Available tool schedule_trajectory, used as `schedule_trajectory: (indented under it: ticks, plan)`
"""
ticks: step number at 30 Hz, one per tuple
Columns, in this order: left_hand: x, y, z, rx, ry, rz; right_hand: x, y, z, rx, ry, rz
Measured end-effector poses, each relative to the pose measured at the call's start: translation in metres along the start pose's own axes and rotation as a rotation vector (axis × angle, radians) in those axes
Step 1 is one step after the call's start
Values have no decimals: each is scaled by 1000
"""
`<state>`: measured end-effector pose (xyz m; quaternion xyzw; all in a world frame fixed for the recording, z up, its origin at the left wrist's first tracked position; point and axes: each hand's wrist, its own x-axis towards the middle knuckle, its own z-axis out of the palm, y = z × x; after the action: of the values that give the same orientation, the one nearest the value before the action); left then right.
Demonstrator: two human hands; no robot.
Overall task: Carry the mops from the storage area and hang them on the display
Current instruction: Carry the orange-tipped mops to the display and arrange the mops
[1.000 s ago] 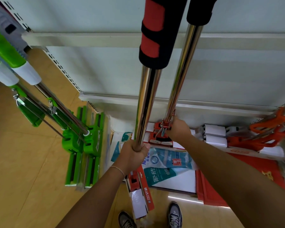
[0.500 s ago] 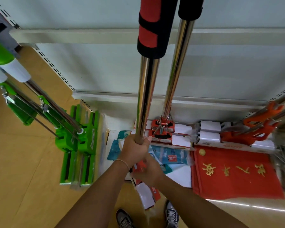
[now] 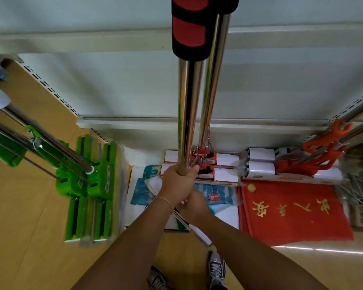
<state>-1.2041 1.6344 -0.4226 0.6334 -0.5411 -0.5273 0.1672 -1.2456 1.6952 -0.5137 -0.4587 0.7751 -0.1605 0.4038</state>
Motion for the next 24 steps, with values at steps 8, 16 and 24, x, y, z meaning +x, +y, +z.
schedule_trajectory:
  ticks: [8,16,24]
  plan:
    - [12,17,-7,214,-204,137,24,9,-15,6,-18,123]
    - [6,48,0,349,-103,370,41,20,-45,-6,6,116]
    - [2,63,7,371,62,534,60,24,-52,54,34,114]
